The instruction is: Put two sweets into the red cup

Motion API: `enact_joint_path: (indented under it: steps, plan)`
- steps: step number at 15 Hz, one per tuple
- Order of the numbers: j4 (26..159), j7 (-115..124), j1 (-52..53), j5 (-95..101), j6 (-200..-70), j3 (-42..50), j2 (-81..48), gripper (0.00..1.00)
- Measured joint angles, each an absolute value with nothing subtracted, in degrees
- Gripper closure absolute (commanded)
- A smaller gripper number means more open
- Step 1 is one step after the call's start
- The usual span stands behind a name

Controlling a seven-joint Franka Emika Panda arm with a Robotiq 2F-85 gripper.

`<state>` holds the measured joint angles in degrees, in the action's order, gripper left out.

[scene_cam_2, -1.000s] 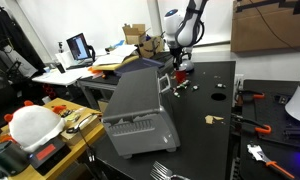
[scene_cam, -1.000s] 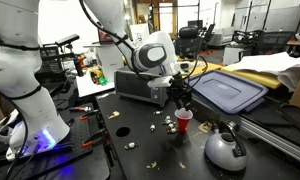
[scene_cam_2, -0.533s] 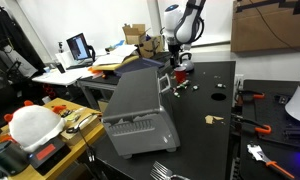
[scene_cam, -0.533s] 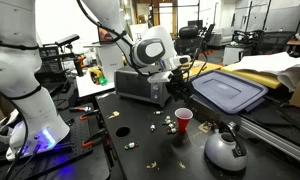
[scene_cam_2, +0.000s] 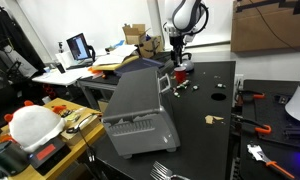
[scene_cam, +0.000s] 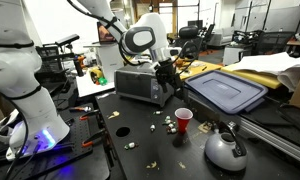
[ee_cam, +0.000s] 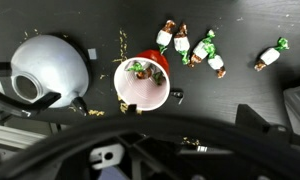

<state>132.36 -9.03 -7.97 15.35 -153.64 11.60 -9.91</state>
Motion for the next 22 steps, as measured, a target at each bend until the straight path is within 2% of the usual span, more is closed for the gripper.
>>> enact_joint_path:
  steps: [8, 22]
  plan:
    - [134.9, -11.1, -8.0, 8.6, -141.7, 9.7, -1.5, 0.00]
    - [134.7, -11.1, -7.4, 3.2, -129.4, 9.4, 8.2, 0.00]
